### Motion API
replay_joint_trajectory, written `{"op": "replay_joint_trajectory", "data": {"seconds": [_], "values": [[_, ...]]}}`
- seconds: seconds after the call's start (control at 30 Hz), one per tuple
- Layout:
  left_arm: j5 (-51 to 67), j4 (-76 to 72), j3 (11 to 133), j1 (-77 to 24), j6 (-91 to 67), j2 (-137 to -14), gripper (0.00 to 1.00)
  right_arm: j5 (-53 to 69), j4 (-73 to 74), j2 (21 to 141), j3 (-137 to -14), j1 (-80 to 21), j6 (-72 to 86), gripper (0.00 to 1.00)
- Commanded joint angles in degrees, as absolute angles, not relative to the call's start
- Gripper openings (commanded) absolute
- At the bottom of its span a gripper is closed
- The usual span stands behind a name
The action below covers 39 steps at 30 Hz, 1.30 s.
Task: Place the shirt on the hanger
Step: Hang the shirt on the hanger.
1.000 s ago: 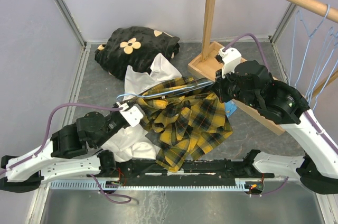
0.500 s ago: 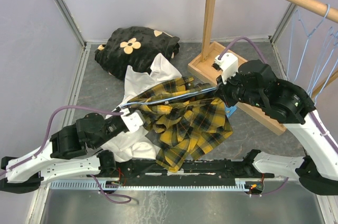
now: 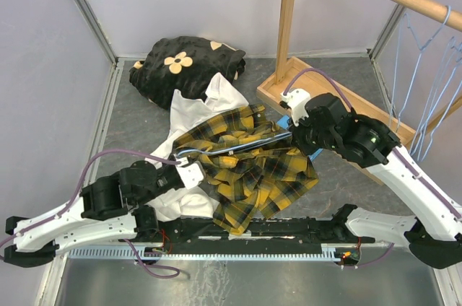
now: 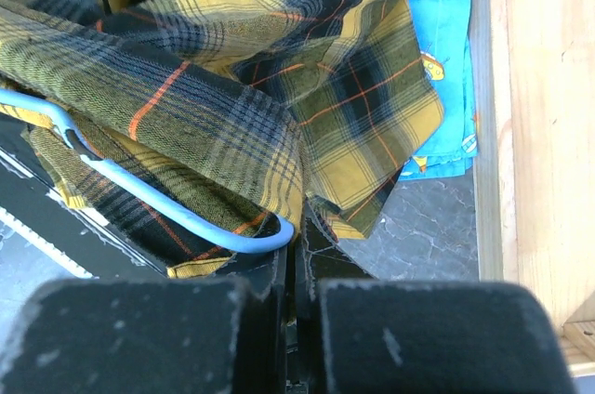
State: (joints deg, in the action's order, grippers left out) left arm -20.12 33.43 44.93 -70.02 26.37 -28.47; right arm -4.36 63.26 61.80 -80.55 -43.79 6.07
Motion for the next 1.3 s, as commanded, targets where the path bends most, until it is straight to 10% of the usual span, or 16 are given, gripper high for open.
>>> {"op": "replay_joint_trajectory", "data": {"seconds": [0.0,0.97,1.27], "values": [[-17.8,32.4,44.0,-69.4,25.5,-27.5,0.03,-5.7,62.3,61.9,-77.7,-42.8,3.2,0.0],[-15.0,22.3,38.5,-69.4,24.7,-26.4,0.2,10.0,53.4,63.9,-71.7,-42.7,4.9,0.0],[-14.7,22.5,38.2,-69.5,24.5,-27.3,0.03,7.2,53.7,62.6,-71.7,-42.8,5.2,0.0]]}}
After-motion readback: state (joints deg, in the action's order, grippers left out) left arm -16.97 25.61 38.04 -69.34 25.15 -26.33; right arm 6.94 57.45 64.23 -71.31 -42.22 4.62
